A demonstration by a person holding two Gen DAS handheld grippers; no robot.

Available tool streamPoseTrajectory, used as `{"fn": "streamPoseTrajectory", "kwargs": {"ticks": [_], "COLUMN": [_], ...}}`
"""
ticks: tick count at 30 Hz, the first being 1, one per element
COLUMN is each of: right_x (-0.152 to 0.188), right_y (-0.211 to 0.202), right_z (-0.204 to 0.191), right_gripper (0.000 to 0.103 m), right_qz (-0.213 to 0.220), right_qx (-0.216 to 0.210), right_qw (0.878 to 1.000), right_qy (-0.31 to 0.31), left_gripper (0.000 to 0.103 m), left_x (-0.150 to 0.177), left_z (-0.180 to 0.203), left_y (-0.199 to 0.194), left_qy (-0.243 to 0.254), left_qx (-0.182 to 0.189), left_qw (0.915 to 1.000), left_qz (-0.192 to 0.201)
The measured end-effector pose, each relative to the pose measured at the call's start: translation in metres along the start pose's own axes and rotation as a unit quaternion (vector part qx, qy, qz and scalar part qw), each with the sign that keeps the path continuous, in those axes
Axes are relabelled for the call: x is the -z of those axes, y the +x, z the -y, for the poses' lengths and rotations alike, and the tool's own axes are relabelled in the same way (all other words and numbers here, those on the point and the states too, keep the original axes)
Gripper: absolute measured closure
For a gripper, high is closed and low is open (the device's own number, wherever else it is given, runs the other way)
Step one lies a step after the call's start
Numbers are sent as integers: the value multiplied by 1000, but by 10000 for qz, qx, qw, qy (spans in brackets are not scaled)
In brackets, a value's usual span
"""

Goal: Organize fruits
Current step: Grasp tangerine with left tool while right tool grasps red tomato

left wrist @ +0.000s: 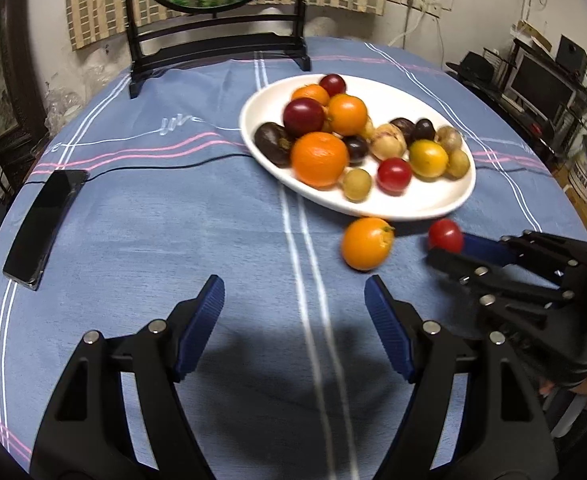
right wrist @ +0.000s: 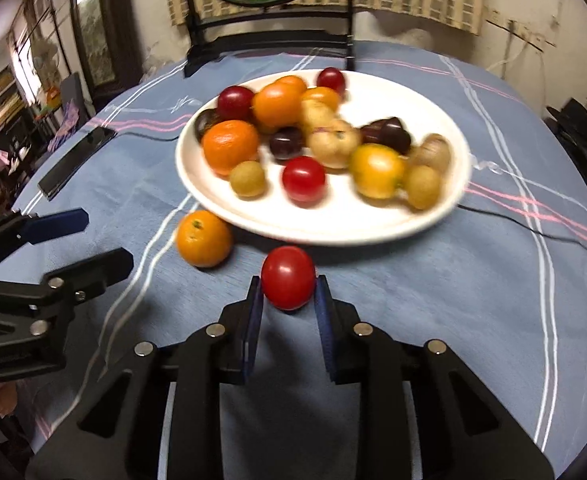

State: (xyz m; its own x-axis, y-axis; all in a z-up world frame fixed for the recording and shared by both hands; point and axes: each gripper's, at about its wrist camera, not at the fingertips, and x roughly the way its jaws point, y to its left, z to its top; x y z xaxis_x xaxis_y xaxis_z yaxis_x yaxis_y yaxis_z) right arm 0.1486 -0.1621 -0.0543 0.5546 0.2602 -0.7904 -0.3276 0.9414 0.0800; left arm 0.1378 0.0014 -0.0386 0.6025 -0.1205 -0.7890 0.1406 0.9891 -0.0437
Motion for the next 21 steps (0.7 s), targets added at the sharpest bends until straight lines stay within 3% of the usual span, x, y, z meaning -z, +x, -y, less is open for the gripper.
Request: {"fn": "streamPoseTrajectory", "kwargs": {"ticks": [11, 14, 18, 21], "right_x": [27, 29, 28, 27], "right_y": [-28, -32, -35, -35], "right_z": [48, 48, 52, 53], "right_gripper": [76, 76, 76, 76], "right_qz": [177, 231, 283, 315], "right_qx": [-112, -162, -226, -254], "right_qw": [9979, 9977, 9972, 9970], "right_qy": [607, 619, 661, 666], "left_gripper": [31, 37, 67, 67], "left_x": [-10, -16, -22, -24], "left_z": [38, 42, 41, 39], "left_y": [34, 43, 55, 56], "left_qy": [243, 214, 100, 55], "left_qx": [195, 142, 133, 165], "left_qw": [9991, 9992, 9987, 9987], "left_qz": [-276, -314, -490, -474]}}
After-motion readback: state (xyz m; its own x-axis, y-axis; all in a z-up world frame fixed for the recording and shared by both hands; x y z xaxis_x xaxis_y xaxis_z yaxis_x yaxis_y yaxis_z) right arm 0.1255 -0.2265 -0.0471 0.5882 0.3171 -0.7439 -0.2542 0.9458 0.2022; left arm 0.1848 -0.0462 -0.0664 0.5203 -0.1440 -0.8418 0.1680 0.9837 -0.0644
